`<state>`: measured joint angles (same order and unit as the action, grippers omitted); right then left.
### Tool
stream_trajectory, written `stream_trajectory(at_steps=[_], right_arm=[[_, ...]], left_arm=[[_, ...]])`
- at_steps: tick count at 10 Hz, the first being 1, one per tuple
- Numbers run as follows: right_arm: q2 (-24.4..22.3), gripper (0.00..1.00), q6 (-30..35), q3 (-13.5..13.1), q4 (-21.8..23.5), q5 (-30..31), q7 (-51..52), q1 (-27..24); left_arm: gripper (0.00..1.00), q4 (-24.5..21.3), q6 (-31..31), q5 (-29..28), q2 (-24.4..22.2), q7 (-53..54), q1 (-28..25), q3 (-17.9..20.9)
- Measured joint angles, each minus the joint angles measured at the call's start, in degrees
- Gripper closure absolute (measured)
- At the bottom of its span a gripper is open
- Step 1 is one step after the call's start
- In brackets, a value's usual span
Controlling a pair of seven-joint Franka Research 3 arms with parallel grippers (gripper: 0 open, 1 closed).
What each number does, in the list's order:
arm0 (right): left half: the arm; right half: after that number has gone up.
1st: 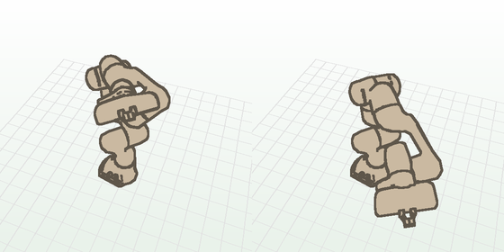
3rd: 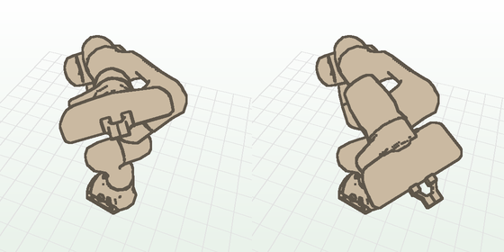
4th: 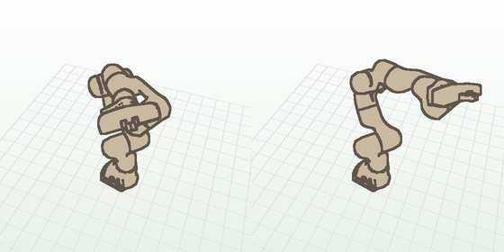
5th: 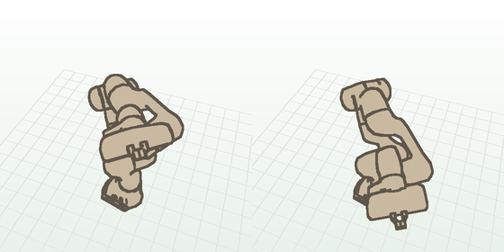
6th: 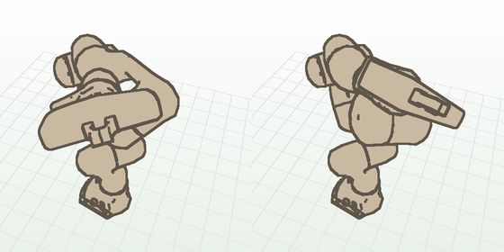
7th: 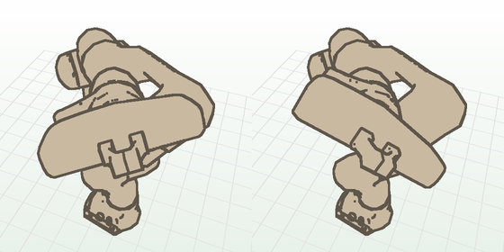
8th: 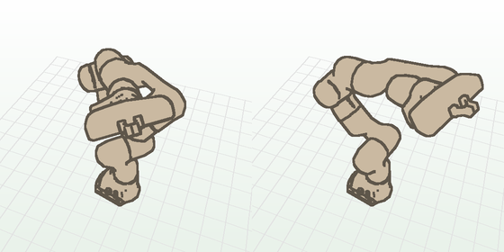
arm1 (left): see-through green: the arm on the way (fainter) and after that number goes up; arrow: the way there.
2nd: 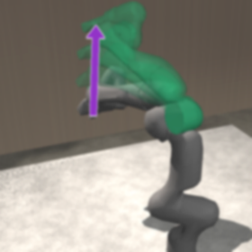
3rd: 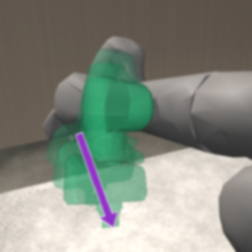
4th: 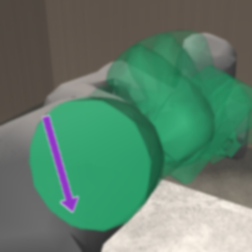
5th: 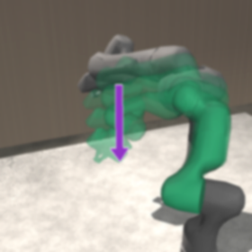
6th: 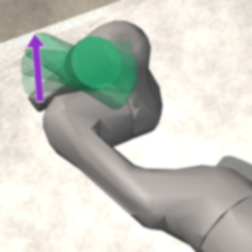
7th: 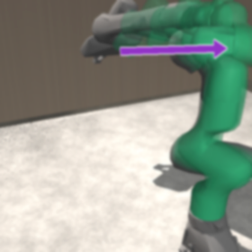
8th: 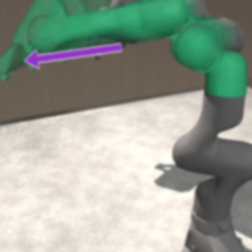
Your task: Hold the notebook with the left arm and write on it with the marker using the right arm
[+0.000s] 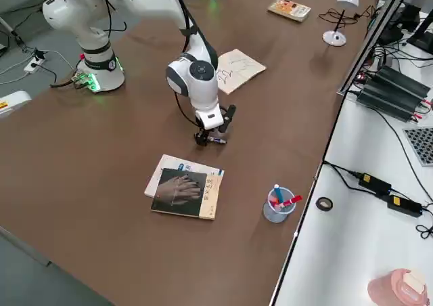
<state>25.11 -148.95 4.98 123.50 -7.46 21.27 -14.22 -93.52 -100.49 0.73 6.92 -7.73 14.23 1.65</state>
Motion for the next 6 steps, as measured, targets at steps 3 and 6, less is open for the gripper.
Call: stream_trajectory(at_steps=[3,6], right_arm=[[-1.3,0.01,2.2,0.3,-0.7,0.0,-2.8,0.7],[-6.2,0.0,10.0,0.8,-3.1,0.0,-14.0,5.4]], left_arm=[[0.0,1.2,3.7,0.0,-0.7,1.0,-2.3,-0.1],[0.0,1.1,7.0,0.0,-2.7,3.5,-4.7,-0.1]])
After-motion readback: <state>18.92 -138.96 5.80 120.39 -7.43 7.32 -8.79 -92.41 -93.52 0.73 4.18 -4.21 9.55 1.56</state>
